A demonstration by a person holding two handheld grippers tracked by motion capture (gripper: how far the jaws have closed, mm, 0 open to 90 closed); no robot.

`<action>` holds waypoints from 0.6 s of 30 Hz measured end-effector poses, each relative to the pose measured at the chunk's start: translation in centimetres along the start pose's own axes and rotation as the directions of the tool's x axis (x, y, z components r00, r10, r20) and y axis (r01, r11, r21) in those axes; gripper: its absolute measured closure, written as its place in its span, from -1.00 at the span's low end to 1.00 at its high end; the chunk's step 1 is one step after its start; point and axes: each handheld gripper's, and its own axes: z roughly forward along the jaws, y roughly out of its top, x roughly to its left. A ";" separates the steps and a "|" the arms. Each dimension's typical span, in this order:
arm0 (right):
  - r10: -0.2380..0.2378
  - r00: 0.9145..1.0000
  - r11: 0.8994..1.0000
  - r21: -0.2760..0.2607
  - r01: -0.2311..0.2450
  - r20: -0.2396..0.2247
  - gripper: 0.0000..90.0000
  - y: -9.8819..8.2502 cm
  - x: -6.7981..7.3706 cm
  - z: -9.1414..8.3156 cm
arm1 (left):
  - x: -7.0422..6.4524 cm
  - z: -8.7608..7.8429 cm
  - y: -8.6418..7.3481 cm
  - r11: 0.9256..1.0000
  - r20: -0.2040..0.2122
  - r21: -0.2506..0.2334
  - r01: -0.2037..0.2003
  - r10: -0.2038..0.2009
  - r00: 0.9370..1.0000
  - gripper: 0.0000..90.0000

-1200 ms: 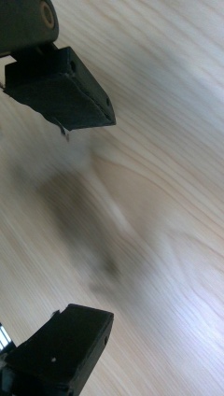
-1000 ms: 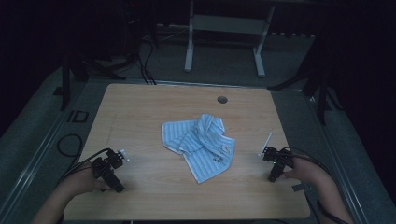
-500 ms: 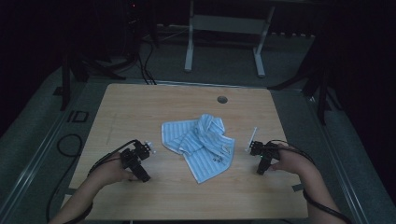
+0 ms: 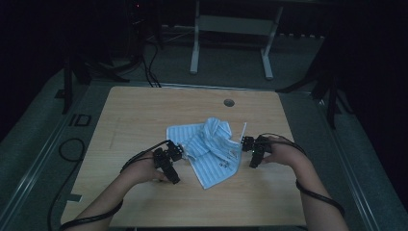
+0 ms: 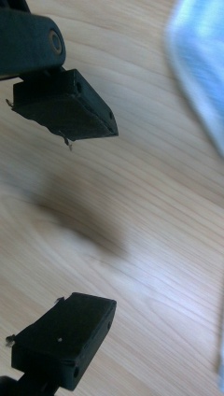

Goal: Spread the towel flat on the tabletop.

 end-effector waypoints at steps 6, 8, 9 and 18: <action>-0.017 1.000 1.000 0.002 0.017 -0.014 0.08 2.1 -1.3 0.0 | -1.3 0.3 2.5 0.999 0.015 -0.022 -0.049 0.049 0.999 -0.58; -0.020 1.000 1.000 0.003 0.020 -0.018 0.08 2.4 -1.6 0.0 | -1.8 0.7 3.5 0.997 0.015 -0.013 -0.072 0.072 0.997 -0.58; -0.022 1.000 1.000 0.002 0.022 -0.015 0.08 2.8 -1.8 0.1 | -2.0 0.9 4.0 0.997 0.015 -0.011 -0.081 0.081 0.997 -0.58; 0.018 1.000 0.999 -0.041 -0.018 -0.010 0.16 4.9 -4.2 -0.2 | -2.7 2.6 7.6 0.996 0.021 -0.016 -0.085 0.085 0.996 -0.52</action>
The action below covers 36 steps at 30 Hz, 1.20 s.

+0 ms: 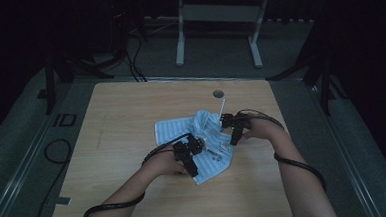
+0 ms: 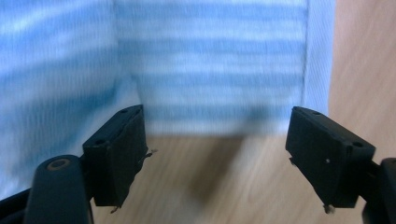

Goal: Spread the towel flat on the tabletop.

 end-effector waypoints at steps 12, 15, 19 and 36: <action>0.023 0.999 1.000 0.018 -0.023 -0.023 0.43 1.4 -0.7 1.7 | -0.1 1.7 1.4 0.999 -0.026 0.043 -0.031 0.032 0.999 -0.43; 0.009 1.000 0.999 0.039 -0.009 -0.011 0.51 1.6 -0.3 1.9 | -0.2 1.4 1.2 0.998 -0.022 0.029 -0.047 0.047 0.999 -0.19; 0.009 1.000 0.998 0.054 -0.009 -0.014 0.81 1.8 0.1 1.9 | -0.4 1.1 1.2 0.997 -0.017 0.023 -0.073 0.073 0.997 0.28; 0.035 0.999 0.999 0.014 -0.035 -0.003 0.85 -0.5 3.5 0.0 | 1.6 -0.1 -1.8 0.996 -0.030 0.070 -0.050 0.052 0.998 0.84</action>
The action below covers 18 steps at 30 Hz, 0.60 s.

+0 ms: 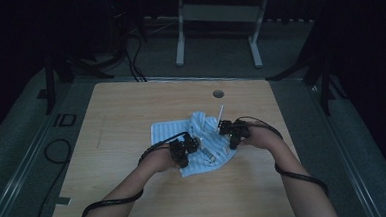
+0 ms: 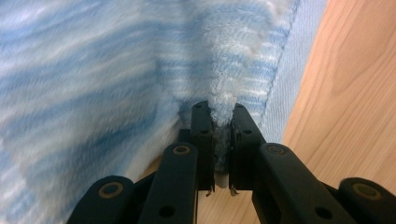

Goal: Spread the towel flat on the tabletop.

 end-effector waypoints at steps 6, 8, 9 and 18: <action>0.022 0.999 1.000 -0.012 -0.023 -0.048 0.85 -1.9 3.2 0.4 | 0.3 -0.1 -1.6 1.000 0.003 0.000 0.011 -0.011 1.000 0.84; 0.029 0.998 1.000 -0.004 -0.029 -0.048 0.83 -2.5 4.3 0.8 | 0.2 -0.1 -2.0 1.000 0.012 -0.004 0.004 -0.004 1.000 0.84; 0.027 0.999 1.000 -0.003 -0.027 -0.045 0.82 -2.7 4.9 0.9 | 0.2 -0.1 -2.2 1.000 0.013 0.000 -0.002 0.002 1.000 0.84; 0.026 1.000 1.000 0.012 -0.026 -0.014 0.84 -4.3 8.7 0.6 | -1.3 -0.6 -4.3 0.999 0.028 -0.004 -0.039 0.039 0.999 0.84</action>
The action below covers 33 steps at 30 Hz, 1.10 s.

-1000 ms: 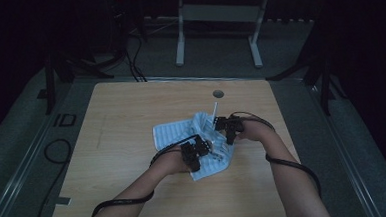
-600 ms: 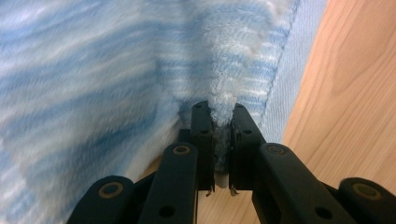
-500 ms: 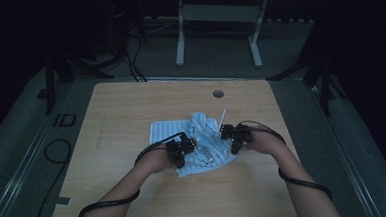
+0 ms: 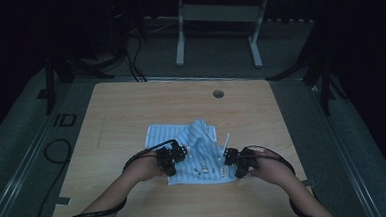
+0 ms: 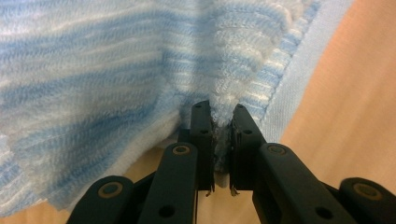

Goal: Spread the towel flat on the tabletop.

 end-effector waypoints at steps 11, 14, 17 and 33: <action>-0.053 0.998 0.997 -0.062 0.052 -0.022 0.83 -0.9 1.9 -1.6 | -2.9 -0.2 -4.0 0.999 0.107 -0.042 0.010 -0.005 0.994 0.37; -0.053 0.999 0.993 -0.107 0.053 0.002 0.56 0.5 0.6 -2.8 | -2.4 -2.1 -5.0 0.994 0.055 -0.093 0.051 -0.046 0.997 0.06; -0.059 0.998 0.987 -0.146 0.061 0.019 0.41 2.1 -0.2 -3.9 | -1.5 -3.6 -5.7 0.990 -0.044 -0.110 0.086 -0.091 0.995 -0.01; -0.090 0.996 0.985 -0.142 0.093 0.029 0.68 9.3 -1.2 -2.6 | -0.4 -0.2 -3.4 0.992 -0.113 -0.096 0.077 -0.088 0.990 0.18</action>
